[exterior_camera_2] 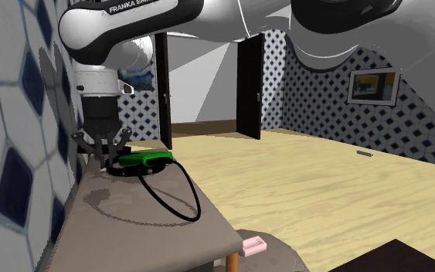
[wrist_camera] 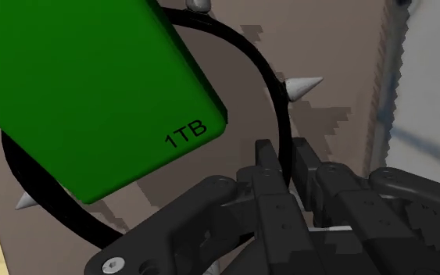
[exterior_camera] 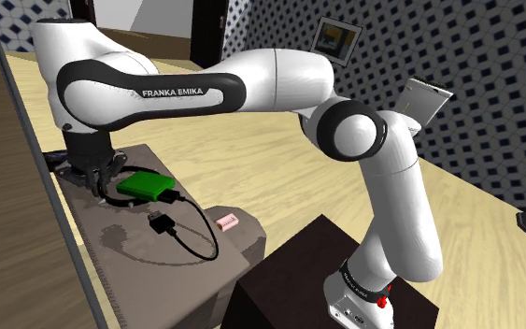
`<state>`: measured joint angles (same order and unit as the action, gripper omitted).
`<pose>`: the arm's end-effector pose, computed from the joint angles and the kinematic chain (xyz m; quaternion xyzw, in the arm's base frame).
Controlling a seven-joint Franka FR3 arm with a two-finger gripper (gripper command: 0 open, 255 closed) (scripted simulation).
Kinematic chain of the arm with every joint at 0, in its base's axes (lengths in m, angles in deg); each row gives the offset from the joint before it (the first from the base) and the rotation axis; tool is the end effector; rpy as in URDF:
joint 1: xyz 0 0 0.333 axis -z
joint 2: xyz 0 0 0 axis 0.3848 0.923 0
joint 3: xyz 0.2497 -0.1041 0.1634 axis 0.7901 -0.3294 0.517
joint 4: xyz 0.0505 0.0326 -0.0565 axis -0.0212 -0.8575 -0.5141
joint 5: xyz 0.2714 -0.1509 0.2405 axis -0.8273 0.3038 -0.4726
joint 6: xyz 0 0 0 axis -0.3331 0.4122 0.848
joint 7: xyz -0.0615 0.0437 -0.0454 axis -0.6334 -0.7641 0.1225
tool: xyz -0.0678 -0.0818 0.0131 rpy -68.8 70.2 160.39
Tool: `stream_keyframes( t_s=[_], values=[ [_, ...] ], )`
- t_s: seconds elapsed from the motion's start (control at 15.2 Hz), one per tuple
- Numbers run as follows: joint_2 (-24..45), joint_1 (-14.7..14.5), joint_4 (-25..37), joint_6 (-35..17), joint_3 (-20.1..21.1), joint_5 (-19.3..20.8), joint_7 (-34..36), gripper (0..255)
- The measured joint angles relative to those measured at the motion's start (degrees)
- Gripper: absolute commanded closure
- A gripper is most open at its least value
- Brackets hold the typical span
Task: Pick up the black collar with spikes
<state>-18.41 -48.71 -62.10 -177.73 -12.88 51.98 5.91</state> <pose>0.5509 0.4898 0.4046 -0.9995 -0.0170 0.0255 0.0011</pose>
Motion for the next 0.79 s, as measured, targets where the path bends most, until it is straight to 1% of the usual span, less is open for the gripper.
stream_keyframes(
  t_s=[0.79],
  values=[
    [0.7,-1.8,10.5,9.5,0.0,-0.1,-0.6,255]
  ],
)
